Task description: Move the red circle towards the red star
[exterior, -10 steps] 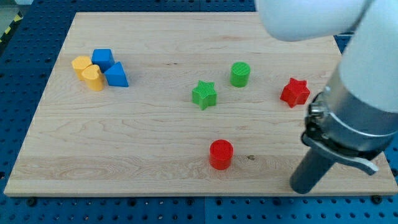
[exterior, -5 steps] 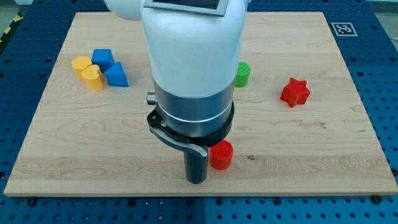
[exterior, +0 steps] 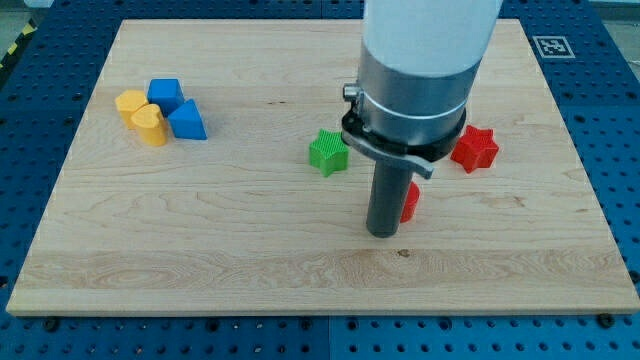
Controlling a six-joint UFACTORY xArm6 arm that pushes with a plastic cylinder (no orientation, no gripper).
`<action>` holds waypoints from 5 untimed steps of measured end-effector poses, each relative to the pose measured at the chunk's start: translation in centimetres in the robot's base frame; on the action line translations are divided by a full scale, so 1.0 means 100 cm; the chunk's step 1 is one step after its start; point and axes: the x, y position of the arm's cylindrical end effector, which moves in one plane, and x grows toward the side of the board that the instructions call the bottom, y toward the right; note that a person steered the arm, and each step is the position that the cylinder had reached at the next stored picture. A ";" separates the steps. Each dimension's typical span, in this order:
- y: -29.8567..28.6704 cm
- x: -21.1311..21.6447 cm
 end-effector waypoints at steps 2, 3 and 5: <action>0.033 -0.029; 0.037 -0.033; -0.095 -0.023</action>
